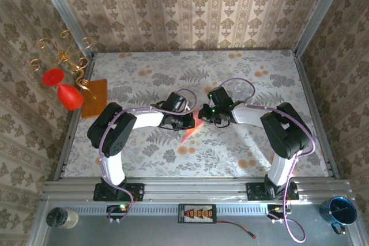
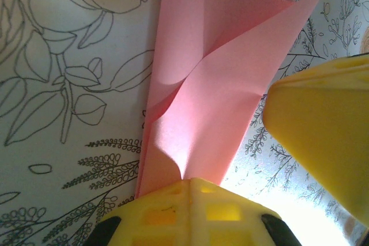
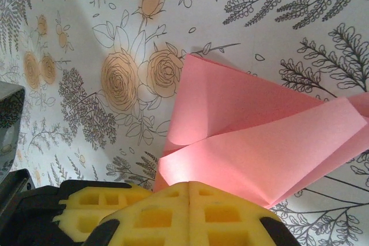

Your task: Fold a paper plane with a square sheet of paper (pick it up from the middle)

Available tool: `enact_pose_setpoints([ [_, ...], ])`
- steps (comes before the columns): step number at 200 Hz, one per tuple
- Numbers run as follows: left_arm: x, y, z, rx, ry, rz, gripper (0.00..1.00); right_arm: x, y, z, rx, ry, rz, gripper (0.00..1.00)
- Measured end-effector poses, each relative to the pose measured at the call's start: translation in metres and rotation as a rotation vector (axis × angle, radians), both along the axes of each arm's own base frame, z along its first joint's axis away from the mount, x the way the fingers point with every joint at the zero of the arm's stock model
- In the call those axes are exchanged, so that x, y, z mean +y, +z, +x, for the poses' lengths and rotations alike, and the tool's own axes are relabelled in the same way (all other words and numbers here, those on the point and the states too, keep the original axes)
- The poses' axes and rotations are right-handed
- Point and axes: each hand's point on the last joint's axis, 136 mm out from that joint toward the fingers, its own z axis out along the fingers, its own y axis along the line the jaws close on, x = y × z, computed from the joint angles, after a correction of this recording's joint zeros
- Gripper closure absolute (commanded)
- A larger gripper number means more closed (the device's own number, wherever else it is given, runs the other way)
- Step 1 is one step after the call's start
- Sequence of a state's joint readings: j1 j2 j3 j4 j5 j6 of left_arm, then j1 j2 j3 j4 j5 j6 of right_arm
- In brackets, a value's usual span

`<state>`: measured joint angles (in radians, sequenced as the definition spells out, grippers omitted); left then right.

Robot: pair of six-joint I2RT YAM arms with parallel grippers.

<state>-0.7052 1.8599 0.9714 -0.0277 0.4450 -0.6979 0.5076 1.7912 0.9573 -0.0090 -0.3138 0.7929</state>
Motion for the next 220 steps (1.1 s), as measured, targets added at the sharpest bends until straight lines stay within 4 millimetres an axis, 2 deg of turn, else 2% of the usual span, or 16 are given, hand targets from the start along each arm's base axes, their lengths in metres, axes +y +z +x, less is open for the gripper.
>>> enact_pose_setpoints([
  [70,0.000,0.000,0.000,-0.005,-0.005,0.001,0.98,0.000,-0.012,-0.003,0.036,-0.014,-0.007,0.98],
  [99,0.001,0.000,0.000,-0.006,-0.008,0.003,0.98,-0.003,-0.024,-0.007,0.057,-0.020,-0.021,0.99],
  [164,0.002,-0.001,0.000,-0.001,-0.005,0.004,0.99,-0.008,-0.024,-0.001,0.043,-0.033,0.020,0.99],
  [220,0.003,-0.003,-0.001,-0.015,-0.007,-0.014,1.00,-0.039,-0.025,0.021,0.050,-0.093,0.053,0.98],
])
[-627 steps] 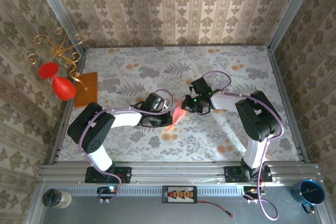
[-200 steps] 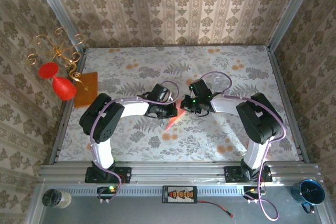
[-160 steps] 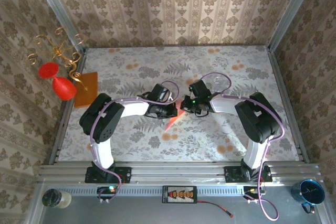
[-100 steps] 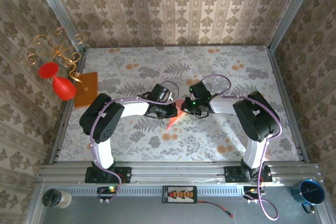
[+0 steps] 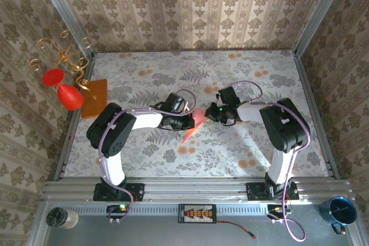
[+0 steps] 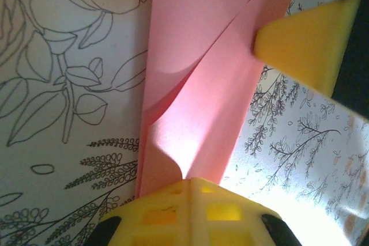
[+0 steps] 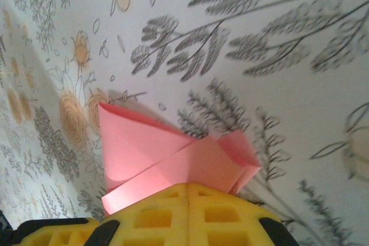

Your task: Fold a paper plane with a square sheet of paper (pick it up from the middle)

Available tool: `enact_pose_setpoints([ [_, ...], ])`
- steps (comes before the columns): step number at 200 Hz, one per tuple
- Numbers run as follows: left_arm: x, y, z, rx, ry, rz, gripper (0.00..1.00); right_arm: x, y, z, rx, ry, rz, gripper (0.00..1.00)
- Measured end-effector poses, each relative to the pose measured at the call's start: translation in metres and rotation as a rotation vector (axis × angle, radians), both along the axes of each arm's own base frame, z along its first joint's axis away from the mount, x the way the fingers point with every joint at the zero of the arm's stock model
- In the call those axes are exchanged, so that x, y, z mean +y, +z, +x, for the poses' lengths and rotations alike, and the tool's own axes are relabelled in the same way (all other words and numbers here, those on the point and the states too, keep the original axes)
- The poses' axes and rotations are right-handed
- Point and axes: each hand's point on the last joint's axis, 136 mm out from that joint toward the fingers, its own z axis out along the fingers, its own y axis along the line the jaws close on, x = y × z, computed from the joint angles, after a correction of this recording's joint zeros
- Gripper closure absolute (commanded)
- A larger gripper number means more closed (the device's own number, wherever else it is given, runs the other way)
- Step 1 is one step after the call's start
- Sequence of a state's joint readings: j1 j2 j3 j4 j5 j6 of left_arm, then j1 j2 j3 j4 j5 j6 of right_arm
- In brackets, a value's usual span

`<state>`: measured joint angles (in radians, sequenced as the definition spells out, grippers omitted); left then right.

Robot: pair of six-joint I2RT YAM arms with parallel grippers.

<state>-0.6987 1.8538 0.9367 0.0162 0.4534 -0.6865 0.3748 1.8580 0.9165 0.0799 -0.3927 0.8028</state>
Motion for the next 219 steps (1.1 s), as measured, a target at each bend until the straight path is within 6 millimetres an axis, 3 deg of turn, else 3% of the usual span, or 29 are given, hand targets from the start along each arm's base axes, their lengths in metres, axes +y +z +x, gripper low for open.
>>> enact_pose_setpoints([
  [219,0.000,0.001,0.000,0.001,0.000,0.001,0.98,-0.036,0.004,0.036,-0.077,-0.025,-0.099,0.95],
])
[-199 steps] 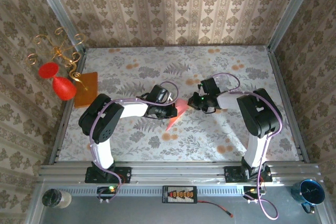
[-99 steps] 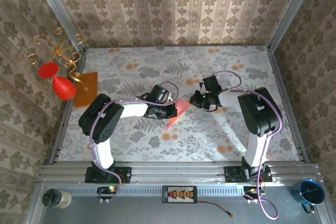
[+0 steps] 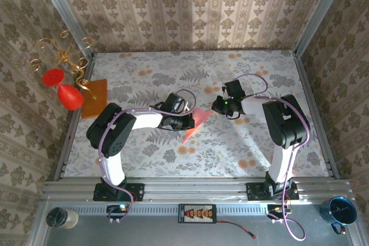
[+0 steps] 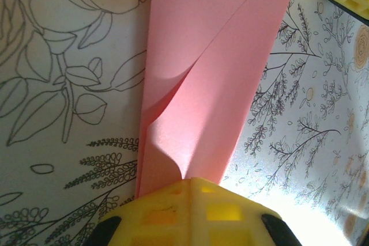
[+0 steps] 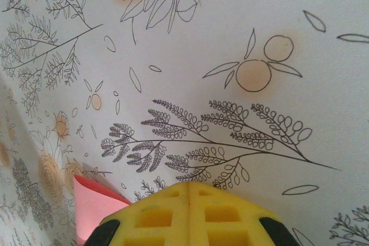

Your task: Fold a paper plane with a square sheet of paper (pick it up from the middle)

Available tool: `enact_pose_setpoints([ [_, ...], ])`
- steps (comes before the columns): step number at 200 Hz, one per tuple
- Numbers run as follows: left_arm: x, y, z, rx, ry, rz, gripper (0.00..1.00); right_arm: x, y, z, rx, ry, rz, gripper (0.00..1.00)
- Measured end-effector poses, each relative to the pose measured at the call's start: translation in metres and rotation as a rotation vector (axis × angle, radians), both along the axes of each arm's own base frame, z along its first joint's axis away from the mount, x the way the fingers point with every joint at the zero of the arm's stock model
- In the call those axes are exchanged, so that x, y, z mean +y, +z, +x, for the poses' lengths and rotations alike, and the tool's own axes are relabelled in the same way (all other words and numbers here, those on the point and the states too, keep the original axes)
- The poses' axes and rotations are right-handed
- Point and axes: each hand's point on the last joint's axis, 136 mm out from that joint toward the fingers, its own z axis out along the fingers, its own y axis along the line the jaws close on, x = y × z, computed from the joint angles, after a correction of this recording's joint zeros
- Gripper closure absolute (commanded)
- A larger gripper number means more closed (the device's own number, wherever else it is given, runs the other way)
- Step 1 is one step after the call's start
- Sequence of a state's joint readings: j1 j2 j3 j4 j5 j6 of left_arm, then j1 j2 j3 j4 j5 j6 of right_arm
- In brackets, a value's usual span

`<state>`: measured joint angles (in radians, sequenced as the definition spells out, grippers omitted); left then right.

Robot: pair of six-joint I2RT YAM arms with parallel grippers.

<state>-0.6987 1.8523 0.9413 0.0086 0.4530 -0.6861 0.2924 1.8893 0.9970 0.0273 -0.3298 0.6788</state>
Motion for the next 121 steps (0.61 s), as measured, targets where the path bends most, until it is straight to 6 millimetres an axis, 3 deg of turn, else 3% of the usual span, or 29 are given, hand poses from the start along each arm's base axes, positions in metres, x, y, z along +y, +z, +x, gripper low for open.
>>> enact_pose_setpoints([
  [25,0.000,0.001,0.000,0.008,0.000,0.007,0.96,-0.002,0.010,-0.004,-0.029,0.003,0.009,0.93],
  [59,0.002,0.004,-0.001,0.032,0.003,0.028,0.88,0.010,0.050,-0.007,-0.118,0.039,0.055,0.89],
  [73,0.003,0.011,-0.001,0.032,0.006,0.028,0.81,0.016,0.062,-0.012,-0.143,0.056,0.067,0.81],
  [101,0.010,0.049,0.011,-0.027,0.037,-0.008,0.68,0.020,0.074,-0.026,-0.148,0.073,0.079,0.68],
  [121,0.028,0.084,0.025,-0.102,0.086,-0.036,0.56,0.017,0.075,-0.033,-0.128,0.073,0.066,0.62],
])
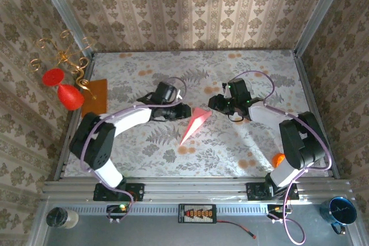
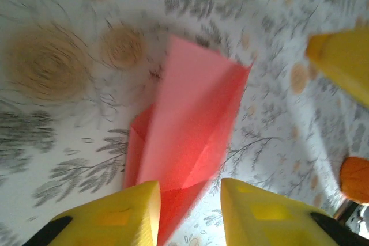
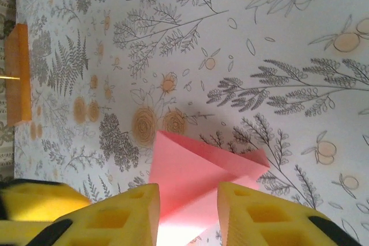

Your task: Fold a paper plane with a square sheet of paper (pick it up from the middle)

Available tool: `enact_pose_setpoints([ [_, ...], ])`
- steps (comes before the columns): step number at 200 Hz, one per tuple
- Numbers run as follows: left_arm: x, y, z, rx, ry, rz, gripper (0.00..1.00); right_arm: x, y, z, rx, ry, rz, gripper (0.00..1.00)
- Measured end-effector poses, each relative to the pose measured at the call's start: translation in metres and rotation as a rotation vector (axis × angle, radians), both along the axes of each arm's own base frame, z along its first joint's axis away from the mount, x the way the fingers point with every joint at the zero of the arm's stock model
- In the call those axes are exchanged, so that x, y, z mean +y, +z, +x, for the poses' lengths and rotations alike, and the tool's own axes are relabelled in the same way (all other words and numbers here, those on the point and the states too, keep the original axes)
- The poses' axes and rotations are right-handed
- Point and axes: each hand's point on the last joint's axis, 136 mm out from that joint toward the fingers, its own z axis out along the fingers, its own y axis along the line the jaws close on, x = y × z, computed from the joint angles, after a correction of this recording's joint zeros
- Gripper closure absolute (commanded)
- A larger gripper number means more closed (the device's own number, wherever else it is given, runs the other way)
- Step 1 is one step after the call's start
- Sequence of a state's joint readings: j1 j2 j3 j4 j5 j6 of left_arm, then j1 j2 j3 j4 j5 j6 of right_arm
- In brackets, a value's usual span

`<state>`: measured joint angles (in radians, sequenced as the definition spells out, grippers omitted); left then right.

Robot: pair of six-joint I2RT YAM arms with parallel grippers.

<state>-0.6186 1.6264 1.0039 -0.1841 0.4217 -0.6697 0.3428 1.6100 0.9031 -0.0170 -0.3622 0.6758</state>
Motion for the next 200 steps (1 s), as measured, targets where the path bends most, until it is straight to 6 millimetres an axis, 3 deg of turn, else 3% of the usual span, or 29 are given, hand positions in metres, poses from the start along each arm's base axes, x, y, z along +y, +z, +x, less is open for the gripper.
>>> enact_pose_setpoints([
  [15,0.021,0.018,0.011,-0.060,0.041,0.002,0.44,-0.004,-0.002,-0.006,0.024,-0.007,-0.019,0.58],
  [31,0.048,0.024,0.017,-0.095,0.094,0.026,0.33,-0.009,-0.004,-0.013,0.054,-0.017,-0.040,0.53],
  [65,0.109,0.012,0.013,-0.117,0.212,0.109,0.17,-0.012,-0.007,-0.031,0.107,-0.045,-0.099,0.41],
  [98,0.153,0.011,0.008,-0.168,0.311,0.170,0.09,0.008,-0.006,-0.054,0.139,-0.042,-0.136,0.36],
  [140,0.171,0.011,0.007,-0.208,0.349,0.180,0.04,0.037,-0.011,-0.082,0.187,-0.069,-0.166,0.37],
  [184,0.170,0.009,0.005,-0.231,0.300,0.189,0.02,0.061,-0.021,-0.080,0.225,-0.093,-0.170,0.39],
  [200,0.167,0.010,0.004,-0.238,0.277,0.187,0.02,0.068,-0.024,-0.075,0.232,-0.104,-0.177,0.44],
])
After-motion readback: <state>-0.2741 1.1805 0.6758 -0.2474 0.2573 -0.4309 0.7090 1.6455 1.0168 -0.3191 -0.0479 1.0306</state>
